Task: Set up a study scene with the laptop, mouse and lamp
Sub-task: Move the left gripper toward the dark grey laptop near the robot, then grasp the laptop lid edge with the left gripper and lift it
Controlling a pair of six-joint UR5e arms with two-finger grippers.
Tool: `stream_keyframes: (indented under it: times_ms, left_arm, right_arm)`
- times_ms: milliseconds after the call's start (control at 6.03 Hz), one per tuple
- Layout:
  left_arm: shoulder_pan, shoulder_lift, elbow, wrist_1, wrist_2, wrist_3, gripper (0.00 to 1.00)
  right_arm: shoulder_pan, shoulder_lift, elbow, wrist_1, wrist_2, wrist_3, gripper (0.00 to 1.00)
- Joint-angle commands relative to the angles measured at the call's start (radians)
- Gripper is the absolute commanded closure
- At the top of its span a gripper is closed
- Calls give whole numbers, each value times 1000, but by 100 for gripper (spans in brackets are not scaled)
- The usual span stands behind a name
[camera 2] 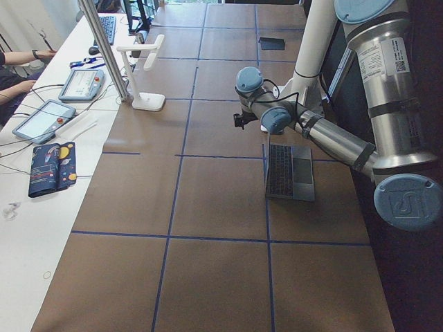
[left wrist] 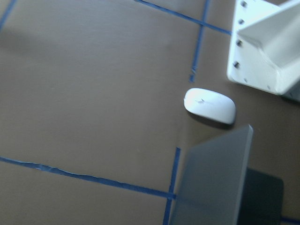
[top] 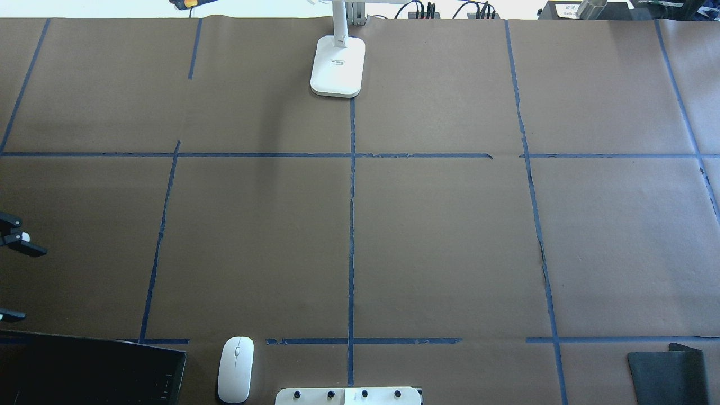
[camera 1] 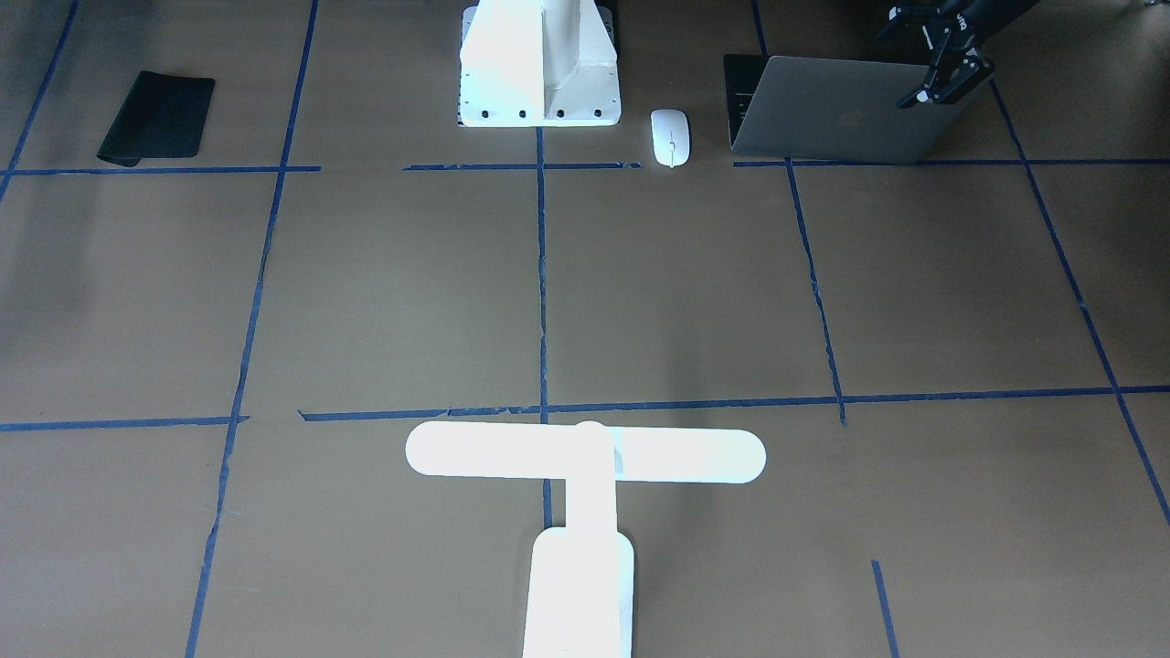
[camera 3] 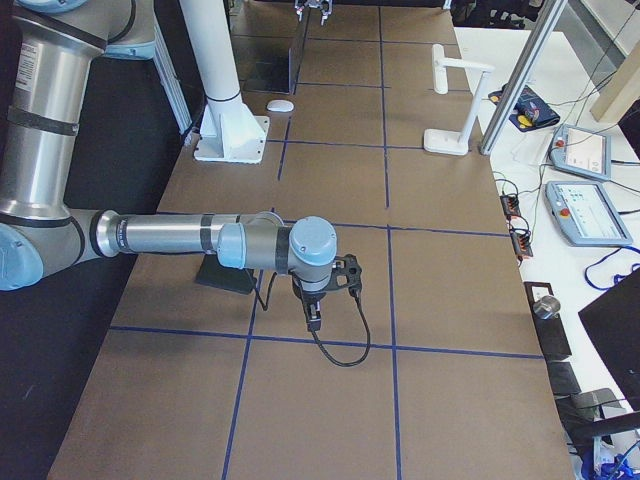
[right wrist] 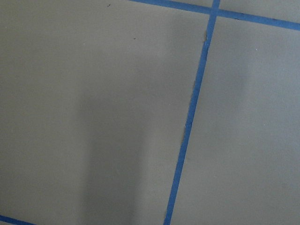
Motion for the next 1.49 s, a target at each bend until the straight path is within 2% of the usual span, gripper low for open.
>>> stream_keyframes:
  times_ms: [0, 497, 994, 1160, 1326]
  left_arm:
    - [20, 89, -5, -42, 21, 117, 5]
    - [91, 100, 12, -48, 67, 114, 6]
    - [160, 93, 61, -48, 70, 94, 13]
    - [160, 89, 68, -48, 69, 92, 28]
    - [157, 83, 66, -48, 67, 92, 91]
  right_arm:
    - [0, 0, 0, 0, 0, 0, 0]
    - [0, 0, -1, -2, 0, 0, 0]
    - [0, 0, -7, -3, -2, -2, 0]
    - [0, -2, -7, -2, -2, -2, 0]
    - [0, -2, -6, -2, -2, -2, 0]
